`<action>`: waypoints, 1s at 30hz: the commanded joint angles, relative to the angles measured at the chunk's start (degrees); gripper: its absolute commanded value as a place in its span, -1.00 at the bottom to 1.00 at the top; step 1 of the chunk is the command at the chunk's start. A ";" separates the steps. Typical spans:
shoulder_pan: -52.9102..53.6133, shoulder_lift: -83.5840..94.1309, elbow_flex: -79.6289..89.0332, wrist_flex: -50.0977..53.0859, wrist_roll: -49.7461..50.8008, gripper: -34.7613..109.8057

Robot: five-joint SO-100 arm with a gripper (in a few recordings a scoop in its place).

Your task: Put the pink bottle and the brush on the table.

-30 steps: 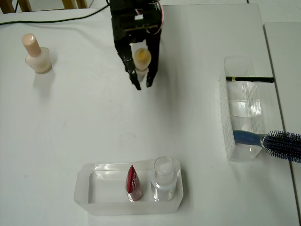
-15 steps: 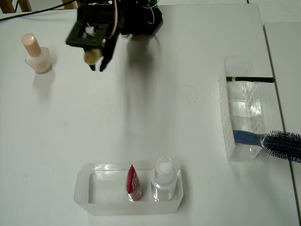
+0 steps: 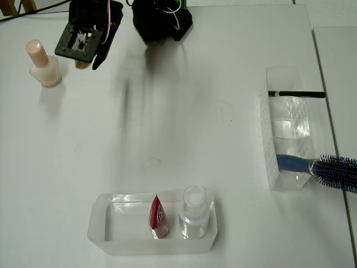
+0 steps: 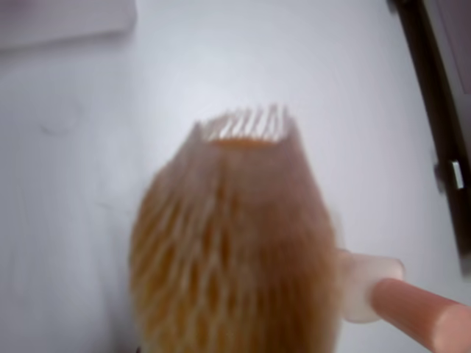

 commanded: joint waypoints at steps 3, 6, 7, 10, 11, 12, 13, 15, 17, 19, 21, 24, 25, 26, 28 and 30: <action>7.38 1.76 4.39 -4.66 -8.96 -0.52; 10.46 1.14 7.65 -8.53 -13.27 -0.52; 11.78 0.70 8.53 -9.76 -15.03 -0.52; 14.50 -0.35 11.34 -14.15 -17.84 -0.52; 15.12 -0.70 12.13 -15.47 -18.37 -0.52; 15.91 -0.97 13.18 -16.87 -18.98 -0.52; 16.96 -1.32 14.41 -18.37 -19.95 -0.52; 19.07 -1.67 17.14 -21.09 -21.01 -0.52; 20.48 -2.55 18.98 -22.85 -21.01 -0.52; 21.53 -3.25 20.83 -24.96 -21.01 -0.52; 22.24 -3.78 23.20 -28.39 -21.01 -0.52; 22.59 -5.19 25.58 -31.82 -21.09 -0.52; 22.59 -5.71 26.89 -34.01 -21.01 -0.52; 22.59 -6.42 28.21 -36.39 -20.92 -0.52; 22.59 -7.91 30.32 -40.69 -20.65 -0.52; 22.59 -8.79 32.43 -44.47 -19.86 -0.52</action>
